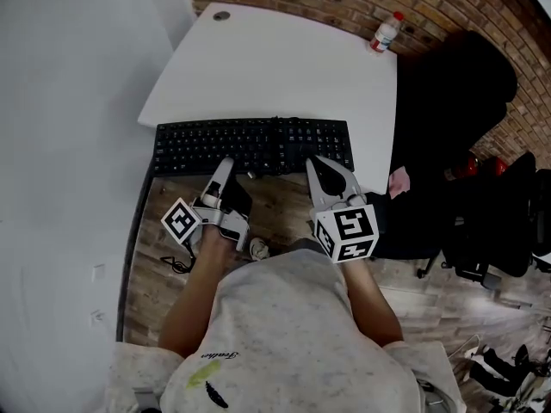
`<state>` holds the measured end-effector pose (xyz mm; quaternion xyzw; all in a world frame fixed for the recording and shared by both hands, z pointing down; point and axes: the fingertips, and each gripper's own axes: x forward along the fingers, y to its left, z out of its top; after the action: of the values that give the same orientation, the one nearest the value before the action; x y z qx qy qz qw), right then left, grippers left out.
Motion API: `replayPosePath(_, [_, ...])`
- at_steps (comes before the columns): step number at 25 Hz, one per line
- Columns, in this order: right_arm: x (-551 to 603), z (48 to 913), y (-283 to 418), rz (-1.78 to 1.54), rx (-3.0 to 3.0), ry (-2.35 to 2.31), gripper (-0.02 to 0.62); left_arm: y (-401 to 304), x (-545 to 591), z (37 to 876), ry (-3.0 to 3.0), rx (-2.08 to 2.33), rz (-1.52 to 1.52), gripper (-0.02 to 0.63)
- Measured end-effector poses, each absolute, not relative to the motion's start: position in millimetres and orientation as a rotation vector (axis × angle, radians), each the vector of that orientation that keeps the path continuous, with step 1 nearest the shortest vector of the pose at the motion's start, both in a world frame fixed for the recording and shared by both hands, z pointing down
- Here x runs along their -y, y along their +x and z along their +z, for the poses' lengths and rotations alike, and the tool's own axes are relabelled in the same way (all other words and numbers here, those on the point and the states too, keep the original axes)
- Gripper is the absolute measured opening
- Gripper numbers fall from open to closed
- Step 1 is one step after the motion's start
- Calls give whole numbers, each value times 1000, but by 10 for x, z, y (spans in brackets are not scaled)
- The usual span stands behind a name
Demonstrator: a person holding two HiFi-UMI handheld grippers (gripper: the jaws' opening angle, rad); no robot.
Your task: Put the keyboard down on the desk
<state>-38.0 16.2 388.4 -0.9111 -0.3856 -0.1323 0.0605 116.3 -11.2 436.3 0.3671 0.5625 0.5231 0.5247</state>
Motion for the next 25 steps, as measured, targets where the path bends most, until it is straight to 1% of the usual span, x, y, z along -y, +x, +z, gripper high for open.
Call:
replayPosePath(5, [-266,3910,-239,-399,1195,-2747,11,1270,-48,4416,860,-1360,1278,74])
replayPosePath(14, [-590,4085,-255,-400,1248,-2691,11,1322,-439,4563,845,-1384,1318,74])
replayPosePath(25, [-1344,4245,-302,-411,1259,-2629,11,1226,-1238,4707,824,-1426,1383,75])
